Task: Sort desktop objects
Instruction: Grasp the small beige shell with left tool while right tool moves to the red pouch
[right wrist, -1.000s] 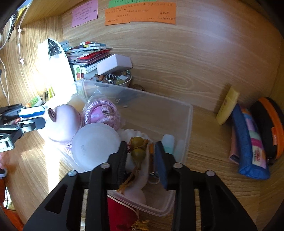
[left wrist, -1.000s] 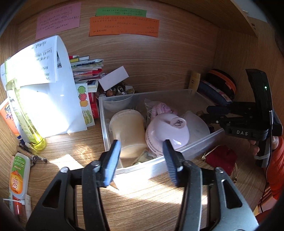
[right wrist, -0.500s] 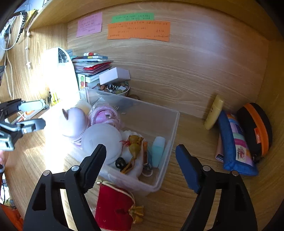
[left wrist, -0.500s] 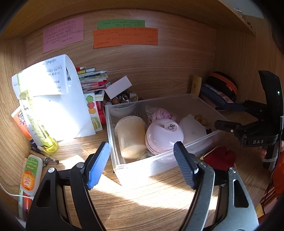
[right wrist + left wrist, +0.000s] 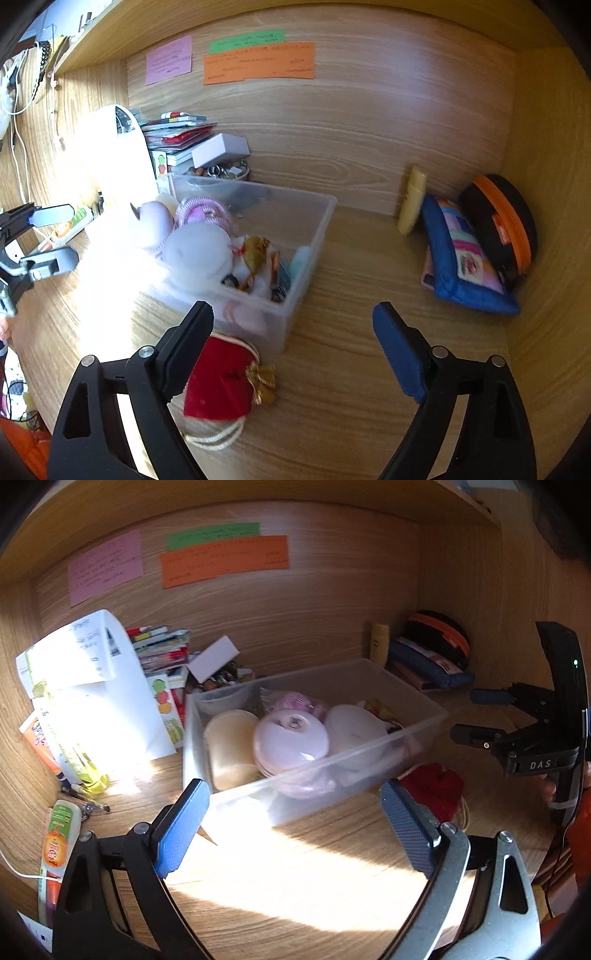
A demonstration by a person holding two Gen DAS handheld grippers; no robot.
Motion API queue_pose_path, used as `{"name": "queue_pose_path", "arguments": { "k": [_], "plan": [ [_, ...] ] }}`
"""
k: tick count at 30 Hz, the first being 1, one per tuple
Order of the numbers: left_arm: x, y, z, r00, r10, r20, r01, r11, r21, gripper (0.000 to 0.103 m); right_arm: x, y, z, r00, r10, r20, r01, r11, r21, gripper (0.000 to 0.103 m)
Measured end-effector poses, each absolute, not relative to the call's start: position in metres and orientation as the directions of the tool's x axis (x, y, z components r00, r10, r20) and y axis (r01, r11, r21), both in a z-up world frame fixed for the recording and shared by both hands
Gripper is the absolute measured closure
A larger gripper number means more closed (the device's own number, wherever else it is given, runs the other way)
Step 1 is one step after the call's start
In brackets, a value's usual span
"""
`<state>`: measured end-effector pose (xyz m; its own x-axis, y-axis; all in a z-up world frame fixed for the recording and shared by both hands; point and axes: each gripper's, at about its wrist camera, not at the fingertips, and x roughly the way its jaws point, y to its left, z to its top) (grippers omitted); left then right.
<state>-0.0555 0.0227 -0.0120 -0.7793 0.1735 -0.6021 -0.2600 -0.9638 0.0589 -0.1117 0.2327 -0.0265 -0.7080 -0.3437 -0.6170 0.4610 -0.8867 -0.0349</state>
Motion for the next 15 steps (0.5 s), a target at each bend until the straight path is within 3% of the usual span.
{"name": "queue_pose_path", "arguments": {
  "k": [15],
  "plan": [
    [-0.062,0.079,-0.065,-0.630,0.203,-0.750,-0.320,-0.947,0.013,0.007,-0.085,0.267,-0.052,-0.663,-0.335,-0.669,0.458,-0.889,-0.009,0.016]
  ]
}}
